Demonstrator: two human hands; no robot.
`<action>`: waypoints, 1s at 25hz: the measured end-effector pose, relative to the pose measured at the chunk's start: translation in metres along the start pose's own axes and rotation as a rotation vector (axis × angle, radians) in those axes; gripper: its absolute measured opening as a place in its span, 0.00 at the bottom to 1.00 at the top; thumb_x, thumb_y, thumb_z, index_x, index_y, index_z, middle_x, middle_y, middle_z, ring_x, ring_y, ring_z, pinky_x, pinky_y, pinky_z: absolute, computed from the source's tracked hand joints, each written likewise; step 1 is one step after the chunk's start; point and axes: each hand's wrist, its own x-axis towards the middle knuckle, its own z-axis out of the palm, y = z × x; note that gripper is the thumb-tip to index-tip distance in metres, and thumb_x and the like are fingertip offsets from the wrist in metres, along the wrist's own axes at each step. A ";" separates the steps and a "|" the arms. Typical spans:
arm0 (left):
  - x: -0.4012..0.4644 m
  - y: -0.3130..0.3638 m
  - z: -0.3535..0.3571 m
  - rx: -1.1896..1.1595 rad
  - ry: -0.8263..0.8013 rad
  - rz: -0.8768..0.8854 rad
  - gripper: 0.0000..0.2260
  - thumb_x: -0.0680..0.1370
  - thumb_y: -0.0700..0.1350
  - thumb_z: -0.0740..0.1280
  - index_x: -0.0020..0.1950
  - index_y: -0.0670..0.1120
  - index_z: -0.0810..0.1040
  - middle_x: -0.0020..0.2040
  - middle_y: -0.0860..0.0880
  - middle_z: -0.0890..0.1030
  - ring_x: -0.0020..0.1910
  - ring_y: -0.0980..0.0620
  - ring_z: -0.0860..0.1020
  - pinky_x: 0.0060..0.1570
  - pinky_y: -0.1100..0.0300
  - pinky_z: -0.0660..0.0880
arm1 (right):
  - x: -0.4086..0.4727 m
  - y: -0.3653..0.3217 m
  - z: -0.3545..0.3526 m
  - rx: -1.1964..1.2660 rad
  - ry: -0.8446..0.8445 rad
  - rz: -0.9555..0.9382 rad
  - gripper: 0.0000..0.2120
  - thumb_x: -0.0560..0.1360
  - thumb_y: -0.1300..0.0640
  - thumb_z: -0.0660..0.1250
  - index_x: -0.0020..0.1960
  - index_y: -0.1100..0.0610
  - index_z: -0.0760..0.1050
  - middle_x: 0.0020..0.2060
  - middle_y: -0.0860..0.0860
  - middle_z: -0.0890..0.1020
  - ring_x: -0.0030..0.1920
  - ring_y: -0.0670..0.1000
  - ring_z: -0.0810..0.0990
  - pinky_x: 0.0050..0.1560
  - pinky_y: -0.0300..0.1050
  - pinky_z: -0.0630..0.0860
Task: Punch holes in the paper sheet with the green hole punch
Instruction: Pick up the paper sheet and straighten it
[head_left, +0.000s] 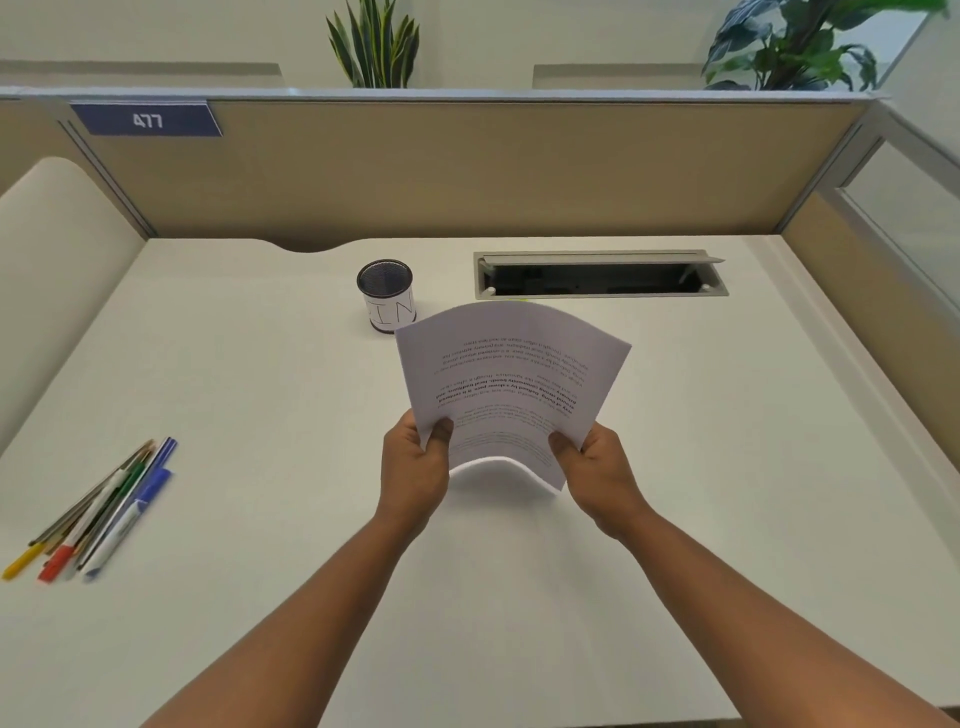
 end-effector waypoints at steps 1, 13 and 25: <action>0.000 0.000 0.000 -0.004 -0.001 0.008 0.11 0.83 0.42 0.65 0.53 0.58 0.81 0.50 0.62 0.85 0.50 0.59 0.83 0.47 0.63 0.81 | 0.000 0.000 -0.001 0.005 0.001 0.000 0.19 0.81 0.57 0.60 0.53 0.34 0.81 0.52 0.39 0.86 0.54 0.42 0.84 0.51 0.34 0.79; 0.000 -0.004 -0.003 -0.071 -0.045 -0.084 0.07 0.83 0.46 0.65 0.53 0.56 0.83 0.51 0.56 0.87 0.50 0.53 0.85 0.48 0.58 0.82 | 0.007 0.006 -0.007 -0.037 -0.047 0.095 0.17 0.82 0.62 0.60 0.57 0.42 0.80 0.51 0.38 0.86 0.53 0.42 0.84 0.56 0.44 0.80; 0.015 0.006 -0.004 -0.623 0.130 -0.559 0.07 0.82 0.39 0.66 0.56 0.50 0.80 0.50 0.53 0.88 0.52 0.51 0.85 0.53 0.49 0.80 | 0.008 0.017 -0.011 0.635 -0.049 0.496 0.13 0.73 0.66 0.73 0.57 0.59 0.80 0.55 0.57 0.86 0.47 0.53 0.86 0.48 0.49 0.82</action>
